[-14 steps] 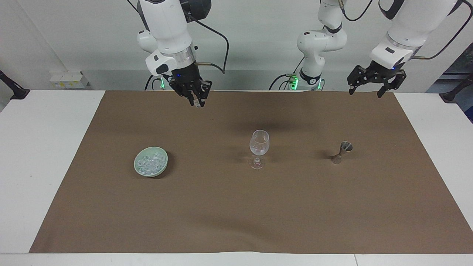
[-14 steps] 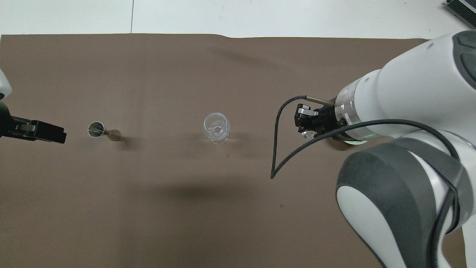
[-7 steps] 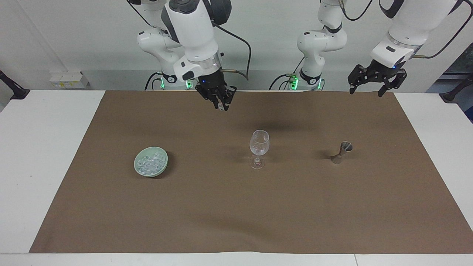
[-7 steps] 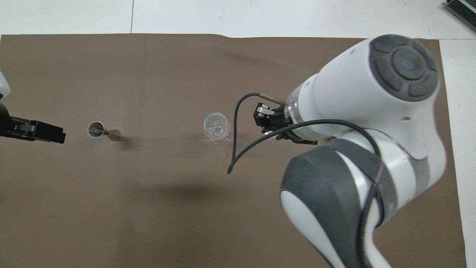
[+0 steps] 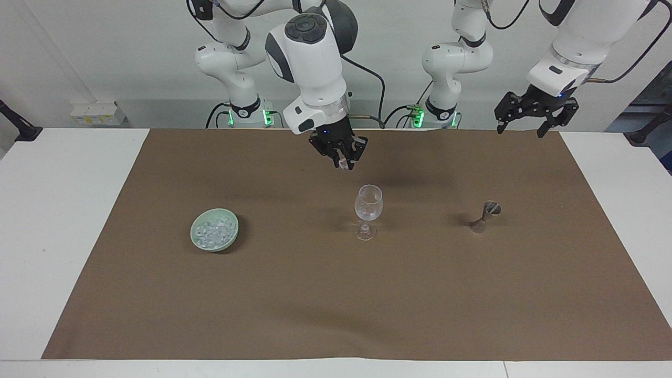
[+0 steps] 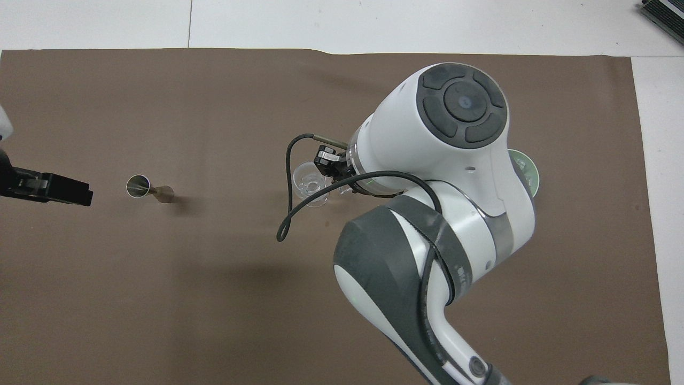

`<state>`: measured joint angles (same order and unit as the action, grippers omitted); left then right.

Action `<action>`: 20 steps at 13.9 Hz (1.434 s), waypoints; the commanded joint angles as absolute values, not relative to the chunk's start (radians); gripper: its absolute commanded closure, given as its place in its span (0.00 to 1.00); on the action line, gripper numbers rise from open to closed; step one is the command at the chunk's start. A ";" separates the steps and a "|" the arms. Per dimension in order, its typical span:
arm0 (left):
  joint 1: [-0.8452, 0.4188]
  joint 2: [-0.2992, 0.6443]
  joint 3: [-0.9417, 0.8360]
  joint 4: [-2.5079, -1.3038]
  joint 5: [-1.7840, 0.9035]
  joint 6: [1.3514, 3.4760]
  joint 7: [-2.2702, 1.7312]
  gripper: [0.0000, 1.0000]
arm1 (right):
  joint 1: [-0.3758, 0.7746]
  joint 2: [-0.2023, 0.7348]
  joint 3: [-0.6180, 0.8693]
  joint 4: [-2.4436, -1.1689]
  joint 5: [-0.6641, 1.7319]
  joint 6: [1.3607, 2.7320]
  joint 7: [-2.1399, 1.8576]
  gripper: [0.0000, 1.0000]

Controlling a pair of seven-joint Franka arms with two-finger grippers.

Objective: Pour wine and add ice with both arms
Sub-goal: 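Release the ice from the right gripper into the clear cup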

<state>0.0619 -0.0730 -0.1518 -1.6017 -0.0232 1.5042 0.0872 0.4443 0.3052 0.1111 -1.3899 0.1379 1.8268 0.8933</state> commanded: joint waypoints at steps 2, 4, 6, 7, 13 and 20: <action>0.067 -0.089 -0.140 -1.608 -0.015 1.491 0.103 0.00 | 0.491 0.403 0.113 -1.275 0.069 1.848 0.971 1.00; 0.067 -0.089 -0.140 -1.608 -0.015 1.491 0.103 0.00 | 0.500 0.417 0.112 -1.276 0.063 1.864 0.976 1.00; 0.066 -0.089 -0.140 -1.608 -0.015 1.491 0.103 0.00 | 0.512 0.445 0.107 -1.269 0.060 1.902 0.977 1.00; 0.066 -0.089 -0.140 -1.608 -0.015 1.491 0.103 0.00 | 0.512 0.459 0.107 -1.264 0.049 1.914 0.977 1.00; 0.066 -0.089 -0.140 -1.608 -0.015 1.491 0.103 0.00 | 0.535 0.495 0.110 -1.261 0.009 1.987 0.977 1.00; 0.066 -0.089 -0.140 -1.608 -0.015 1.491 0.103 0.00 | 0.537 0.486 0.112 -1.270 -0.032 1.967 0.973 1.00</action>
